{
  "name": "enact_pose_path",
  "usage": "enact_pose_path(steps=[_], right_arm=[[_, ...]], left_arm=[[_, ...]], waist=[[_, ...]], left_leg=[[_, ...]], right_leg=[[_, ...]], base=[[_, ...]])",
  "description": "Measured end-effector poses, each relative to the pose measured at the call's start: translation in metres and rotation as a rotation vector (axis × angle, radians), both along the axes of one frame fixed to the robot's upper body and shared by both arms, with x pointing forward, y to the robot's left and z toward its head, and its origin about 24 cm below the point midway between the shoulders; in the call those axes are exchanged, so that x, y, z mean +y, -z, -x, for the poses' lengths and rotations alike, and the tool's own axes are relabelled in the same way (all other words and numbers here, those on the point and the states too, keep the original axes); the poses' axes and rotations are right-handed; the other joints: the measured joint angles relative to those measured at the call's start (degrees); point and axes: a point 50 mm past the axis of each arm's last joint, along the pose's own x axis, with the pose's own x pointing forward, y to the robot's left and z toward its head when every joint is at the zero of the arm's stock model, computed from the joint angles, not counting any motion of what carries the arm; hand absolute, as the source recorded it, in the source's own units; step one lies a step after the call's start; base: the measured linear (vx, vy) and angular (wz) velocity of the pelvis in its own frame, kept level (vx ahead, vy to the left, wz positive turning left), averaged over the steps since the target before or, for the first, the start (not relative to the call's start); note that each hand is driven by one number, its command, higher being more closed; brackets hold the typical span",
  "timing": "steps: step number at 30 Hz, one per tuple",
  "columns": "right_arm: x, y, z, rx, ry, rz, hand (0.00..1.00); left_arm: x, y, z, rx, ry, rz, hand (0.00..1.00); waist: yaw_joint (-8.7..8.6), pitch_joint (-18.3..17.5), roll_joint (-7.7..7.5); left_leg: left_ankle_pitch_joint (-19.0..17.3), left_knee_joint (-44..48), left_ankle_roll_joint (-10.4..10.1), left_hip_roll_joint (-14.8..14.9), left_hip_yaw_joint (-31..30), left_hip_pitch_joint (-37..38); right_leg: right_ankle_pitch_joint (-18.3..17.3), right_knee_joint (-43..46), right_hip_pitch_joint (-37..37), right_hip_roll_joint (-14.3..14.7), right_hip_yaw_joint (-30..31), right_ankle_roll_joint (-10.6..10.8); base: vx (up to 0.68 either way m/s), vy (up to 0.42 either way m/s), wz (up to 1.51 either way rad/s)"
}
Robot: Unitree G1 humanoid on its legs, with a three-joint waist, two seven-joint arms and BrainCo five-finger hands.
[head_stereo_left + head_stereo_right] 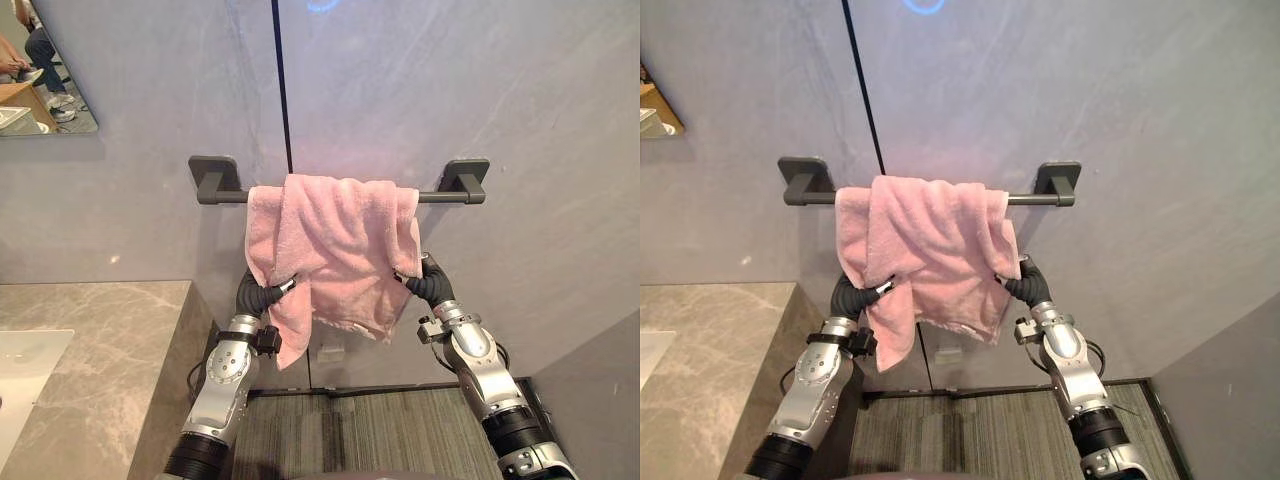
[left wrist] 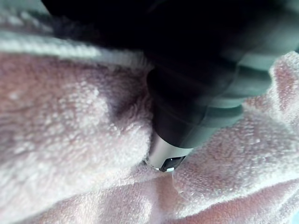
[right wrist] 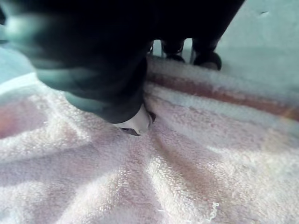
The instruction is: Organize washtable
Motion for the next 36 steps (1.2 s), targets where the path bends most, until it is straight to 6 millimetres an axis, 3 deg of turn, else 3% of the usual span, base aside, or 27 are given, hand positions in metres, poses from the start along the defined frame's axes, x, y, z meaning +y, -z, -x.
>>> enact_pose_path(steps=[26,33,34,35,36], right_arm=[[-0.001,0.014,0.000,0.058,-0.003,0.006,1.00],[0.003,0.015,-0.003,0.053,-0.003,0.007,1.00],[0.004,0.013,-0.005,0.044,-0.003,0.010,1.00],[0.004,0.012,-0.006,0.041,0.000,0.009,0.00],[0.002,0.012,-0.006,0.038,0.010,0.010,0.00]], left_arm=[[0.009,0.014,-0.001,0.059,-0.073,0.041,1.00],[0.011,0.015,-0.001,0.058,-0.083,0.042,1.00],[0.012,0.015,-0.001,0.056,-0.085,0.042,0.00],[0.012,0.015,-0.001,0.056,-0.085,0.042,0.00],[0.012,0.016,-0.001,0.060,-0.088,0.049,0.00]], waist=[[-0.06,0.1,-0.30],[-1.19,0.1,-0.18],[-1.34,0.1,-0.14],[-1.35,0.1,-0.11],[-1.37,0.1,-0.10]], left_leg=[[0.0,-0.2,0.0,-0.2,-1.1,0.4],[0.2,-1.2,-0.2,-0.3,-1.2,0.5],[0.2,-1.3,-0.2,-0.3,-1.2,0.5],[0.2,-1.3,-0.2,-0.3,-1.2,0.5],[0.2,-1.3,-0.2,-0.3,-1.2,0.5]], right_leg=[[-1.4,1.7,0.0,-0.3,-1.2,0.2],[-1.2,0.7,0.0,-0.2,-1.4,0.1],[-1.2,0.5,0.1,-0.2,-1.5,0.1],[-1.2,0.4,0.2,-0.2,-1.5,0.0],[-1.0,-0.1,0.7,-0.1,-1.5,0.0]], base=[[0.00,-0.004,0.02],[0.00,0.000,0.00],[0.00,0.000,0.00],[0.00,0.000,0.00],[0.00,0.000,0.00]])
